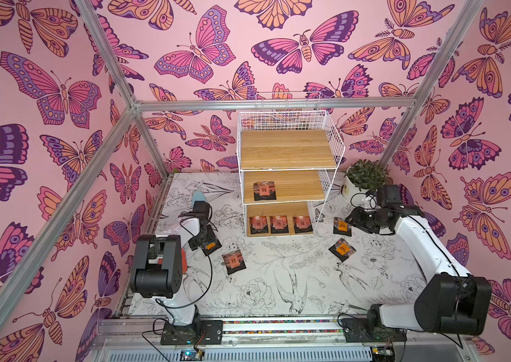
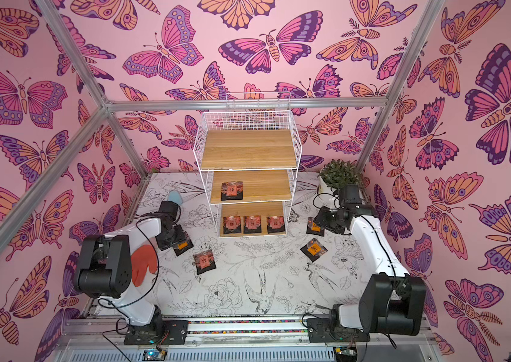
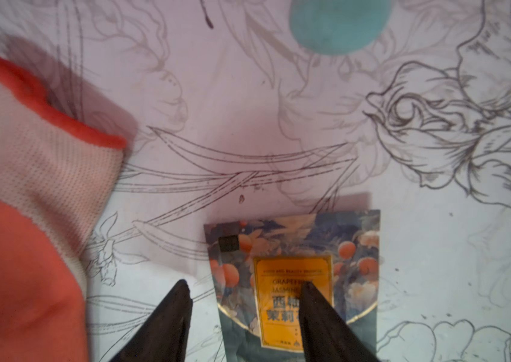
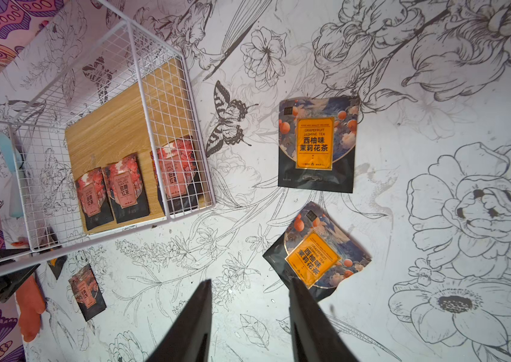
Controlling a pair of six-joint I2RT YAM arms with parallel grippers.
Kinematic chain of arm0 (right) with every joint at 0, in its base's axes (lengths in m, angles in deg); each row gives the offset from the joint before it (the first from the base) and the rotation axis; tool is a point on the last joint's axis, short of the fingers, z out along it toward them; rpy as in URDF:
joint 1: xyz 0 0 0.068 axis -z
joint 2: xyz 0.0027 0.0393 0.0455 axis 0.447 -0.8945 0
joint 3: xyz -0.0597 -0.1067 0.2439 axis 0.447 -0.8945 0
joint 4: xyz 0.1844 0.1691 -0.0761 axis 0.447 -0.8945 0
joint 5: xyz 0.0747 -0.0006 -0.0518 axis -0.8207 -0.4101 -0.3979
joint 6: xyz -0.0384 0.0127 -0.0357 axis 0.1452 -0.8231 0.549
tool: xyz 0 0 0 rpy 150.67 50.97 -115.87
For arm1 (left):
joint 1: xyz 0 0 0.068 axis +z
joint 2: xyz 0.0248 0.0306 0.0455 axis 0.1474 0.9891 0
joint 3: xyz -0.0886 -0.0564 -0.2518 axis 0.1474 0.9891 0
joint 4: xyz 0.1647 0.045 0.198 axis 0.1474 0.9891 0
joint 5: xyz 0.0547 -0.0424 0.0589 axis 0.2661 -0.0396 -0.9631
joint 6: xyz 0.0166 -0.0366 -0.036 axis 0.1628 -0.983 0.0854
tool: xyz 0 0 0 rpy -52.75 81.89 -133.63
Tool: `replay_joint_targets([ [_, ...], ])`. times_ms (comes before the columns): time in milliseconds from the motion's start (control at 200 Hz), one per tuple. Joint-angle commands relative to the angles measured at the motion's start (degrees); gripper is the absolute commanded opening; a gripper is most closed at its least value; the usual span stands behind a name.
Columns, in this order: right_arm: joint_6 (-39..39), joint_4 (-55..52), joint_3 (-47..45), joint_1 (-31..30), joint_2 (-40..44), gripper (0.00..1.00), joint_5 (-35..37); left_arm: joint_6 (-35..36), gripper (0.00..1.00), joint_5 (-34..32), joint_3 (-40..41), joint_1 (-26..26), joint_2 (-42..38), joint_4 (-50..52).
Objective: Remove the tea bags from the shelf
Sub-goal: Place the tea bag at the center of the board.
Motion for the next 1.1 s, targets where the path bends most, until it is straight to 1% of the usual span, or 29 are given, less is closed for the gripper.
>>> replay_joint_targets([
  [0,0.8,-1.7,1.8,0.4,-0.5,0.45,1.0,1.2,0.53,2.6,-1.9,0.4,2.3,-0.6],
  [35,0.8,-1.7,1.9,0.4,-0.6,0.45,1.0,1.2,0.51,2.8,-2.5,0.4,3.1,-0.4],
  [240,0.8,-1.9,2.5,0.4,-1.2,0.45,1.3,1.5,0.49,5.6,-5.2,0.3,6.0,-0.4],
  [446,0.7,-1.9,3.2,0.4,-1.9,0.45,1.1,4.0,0.48,8.2,-10.2,-1.1,9.6,0.5],
  [516,0.8,-2.1,3.4,0.4,-1.9,0.45,1.3,4.5,0.49,8.1,-11.3,-2.0,10.0,0.8],
  [661,0.7,-2.3,4.0,0.4,-1.9,0.45,1.4,4.3,0.55,6.7,-12.0,-3.6,7.1,1.6],
  [721,0.6,-2.4,4.0,0.4,-1.9,0.45,1.3,3.8,0.59,5.3,-12.2,-4.5,5.0,2.4],
  [806,0.6,-2.4,3.9,0.4,-1.9,0.45,1.2,2.9,0.61,5.1,-12.0,-5.9,2.3,2.9],
  [831,0.7,-2.3,3.9,0.4,-1.9,0.45,1.3,2.3,0.59,5.3,-11.8,-6.3,1.6,2.8],
  [891,0.7,-2.3,3.7,0.4,-1.7,0.45,1.1,1.0,0.53,6.2,-11.2,-6.9,0.5,2.3],
  [1041,0.7,-2.1,3.7,0.4,-1.7,0.45,1.0,-1.5,0.25,9.0,-10.6,-7.4,0.5,-0.1],
  [1097,0.7,-2.2,3.7,0.4,-1.6,0.45,1.0,-2.2,0.21,10.4,-10.8,-7.5,1.2,-1.2],
])
